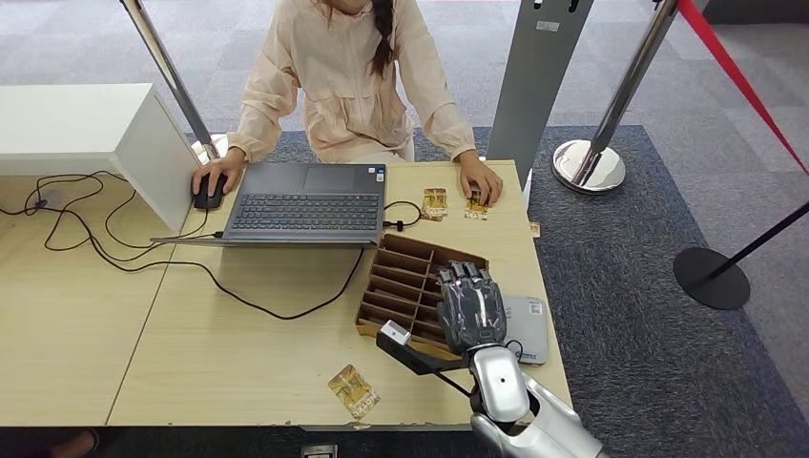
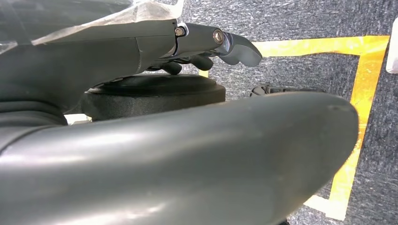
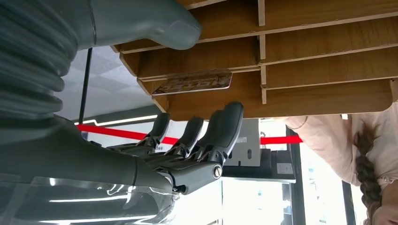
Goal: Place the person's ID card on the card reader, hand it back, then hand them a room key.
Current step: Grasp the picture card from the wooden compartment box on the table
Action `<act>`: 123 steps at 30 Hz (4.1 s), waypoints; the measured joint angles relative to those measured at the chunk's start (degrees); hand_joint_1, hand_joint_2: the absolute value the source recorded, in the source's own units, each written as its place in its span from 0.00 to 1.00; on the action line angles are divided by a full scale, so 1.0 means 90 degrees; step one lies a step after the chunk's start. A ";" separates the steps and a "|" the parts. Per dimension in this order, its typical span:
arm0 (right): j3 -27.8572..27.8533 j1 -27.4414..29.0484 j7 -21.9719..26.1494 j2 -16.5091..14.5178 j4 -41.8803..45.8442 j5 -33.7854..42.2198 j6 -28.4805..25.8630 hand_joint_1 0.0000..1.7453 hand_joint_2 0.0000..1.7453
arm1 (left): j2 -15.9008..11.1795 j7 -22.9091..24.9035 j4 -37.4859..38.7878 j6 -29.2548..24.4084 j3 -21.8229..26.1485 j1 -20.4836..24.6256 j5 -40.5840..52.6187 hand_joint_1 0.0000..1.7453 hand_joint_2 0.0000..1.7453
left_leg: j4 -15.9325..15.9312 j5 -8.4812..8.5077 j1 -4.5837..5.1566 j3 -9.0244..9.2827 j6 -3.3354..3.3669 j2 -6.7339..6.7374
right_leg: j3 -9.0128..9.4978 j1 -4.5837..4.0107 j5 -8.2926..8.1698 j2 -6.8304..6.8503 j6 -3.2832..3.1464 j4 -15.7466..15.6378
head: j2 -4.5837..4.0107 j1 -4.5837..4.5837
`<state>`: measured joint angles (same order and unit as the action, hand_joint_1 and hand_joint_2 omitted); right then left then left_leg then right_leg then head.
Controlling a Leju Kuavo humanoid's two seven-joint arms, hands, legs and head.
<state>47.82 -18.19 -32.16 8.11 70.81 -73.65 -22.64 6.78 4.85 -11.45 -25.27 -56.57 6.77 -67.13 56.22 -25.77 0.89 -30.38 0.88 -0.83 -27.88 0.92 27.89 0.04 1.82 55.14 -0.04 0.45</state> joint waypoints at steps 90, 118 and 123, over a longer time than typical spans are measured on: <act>-0.0004 -0.0356 -0.0345 -0.0002 -0.0212 0.0036 0.0151 0.67 1.00 | 0.0018 -0.0768 0.0002 -0.0055 0.0632 -0.0054 -0.0837 0.00 0.00 | 0.0004 0.0002 0.0000 0.0001 0.0001 -0.0001 | 0.0001 0.0000 -0.0001 0.0000 0.0000 0.0000 | 0.0000 0.0001; -0.0075 -0.0142 -0.0305 -0.0001 0.0298 -0.0171 -0.0104 0.61 1.00 | 0.0079 -0.1158 0.0002 -0.0195 0.0922 -0.0034 -0.1232 0.00 0.00 | 0.0004 0.0002 0.0002 0.0000 0.0002 -0.0002 | 0.0000 0.0002 -0.0001 0.0000 0.0000 0.0000 | 0.0000 0.0000; -0.0142 -0.0037 -0.0343 0.0011 0.0575 -0.0272 -0.0143 0.57 1.00 | 0.0089 -0.1228 0.0002 -0.0213 0.0952 -0.0033 -0.1326 0.00 0.00 | 0.0004 0.0002 0.0002 0.0001 0.0002 -0.0002 | 0.0000 0.0002 -0.0001 0.0000 0.0000 0.0000 | 0.0000 -0.0001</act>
<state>46.54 -18.52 -35.25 8.21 75.98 -76.09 -23.93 7.58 -6.20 -11.43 -27.18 -48.00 6.47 -79.06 56.26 -25.76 0.91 -30.37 0.90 -0.85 -27.89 0.94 27.88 0.04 1.83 55.14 -0.04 0.44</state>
